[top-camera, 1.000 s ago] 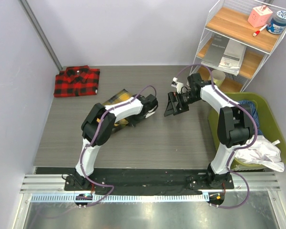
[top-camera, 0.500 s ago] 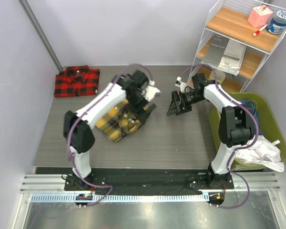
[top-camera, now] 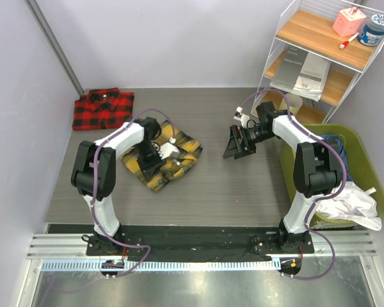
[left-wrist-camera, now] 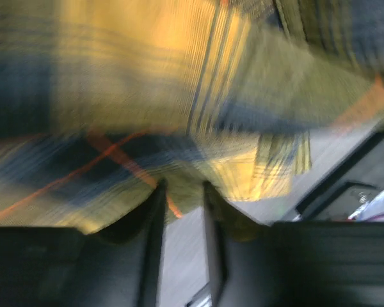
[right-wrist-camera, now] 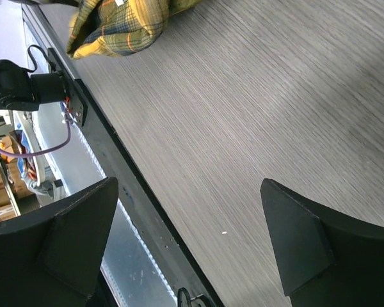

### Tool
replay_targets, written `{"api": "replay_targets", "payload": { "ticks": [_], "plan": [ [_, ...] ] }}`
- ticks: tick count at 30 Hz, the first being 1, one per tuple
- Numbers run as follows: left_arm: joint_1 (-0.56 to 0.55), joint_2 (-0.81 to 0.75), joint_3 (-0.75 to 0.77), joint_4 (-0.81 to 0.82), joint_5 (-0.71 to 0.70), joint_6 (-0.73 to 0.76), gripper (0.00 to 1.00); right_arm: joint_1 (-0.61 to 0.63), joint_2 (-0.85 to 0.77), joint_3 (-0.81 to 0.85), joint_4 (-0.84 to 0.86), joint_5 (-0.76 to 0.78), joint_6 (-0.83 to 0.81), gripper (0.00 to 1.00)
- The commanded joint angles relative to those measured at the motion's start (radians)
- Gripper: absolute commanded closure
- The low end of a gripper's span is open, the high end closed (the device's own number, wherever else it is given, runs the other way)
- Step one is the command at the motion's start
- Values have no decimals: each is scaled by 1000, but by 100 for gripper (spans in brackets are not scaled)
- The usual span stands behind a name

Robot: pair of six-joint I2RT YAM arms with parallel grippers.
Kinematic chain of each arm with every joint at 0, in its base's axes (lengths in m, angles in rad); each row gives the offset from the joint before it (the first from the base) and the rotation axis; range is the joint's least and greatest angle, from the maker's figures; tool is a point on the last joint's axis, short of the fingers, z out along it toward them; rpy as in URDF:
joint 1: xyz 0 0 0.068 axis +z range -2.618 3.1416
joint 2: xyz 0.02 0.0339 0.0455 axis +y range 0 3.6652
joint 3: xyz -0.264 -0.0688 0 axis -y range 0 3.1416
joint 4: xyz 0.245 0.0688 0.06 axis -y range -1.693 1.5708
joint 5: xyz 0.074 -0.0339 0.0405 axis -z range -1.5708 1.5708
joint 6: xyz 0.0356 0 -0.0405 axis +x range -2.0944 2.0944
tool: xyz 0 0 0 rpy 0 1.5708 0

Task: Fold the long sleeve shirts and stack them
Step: Fold the shirt

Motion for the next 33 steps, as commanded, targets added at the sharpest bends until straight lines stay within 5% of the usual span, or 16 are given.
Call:
{"api": "replay_targets", "payload": {
  "ticks": [1,7,9,12,16,22,29,33],
  "plan": [
    [-33,52,-81,200,-16,-100,78,-24,-44,-4,-5,-19,18,2],
    [-342,86,-21,306,256,-664,84,-82,-6,27,-9,1,24,1],
    [-439,80,79,365,354,-785,80,-98,14,62,-14,12,20,1],
    [-404,11,150,435,500,-910,60,-108,40,108,-40,61,-21,2],
    [-160,-91,194,418,599,-889,50,-107,39,128,-75,113,-64,4],
    [89,58,409,214,378,-564,38,-64,16,41,-69,90,-57,7],
    [126,260,440,151,168,-264,36,22,13,-62,-43,55,-25,10],
    [133,273,327,85,132,-220,49,30,-5,-99,-45,69,-20,10]
  ]
}}
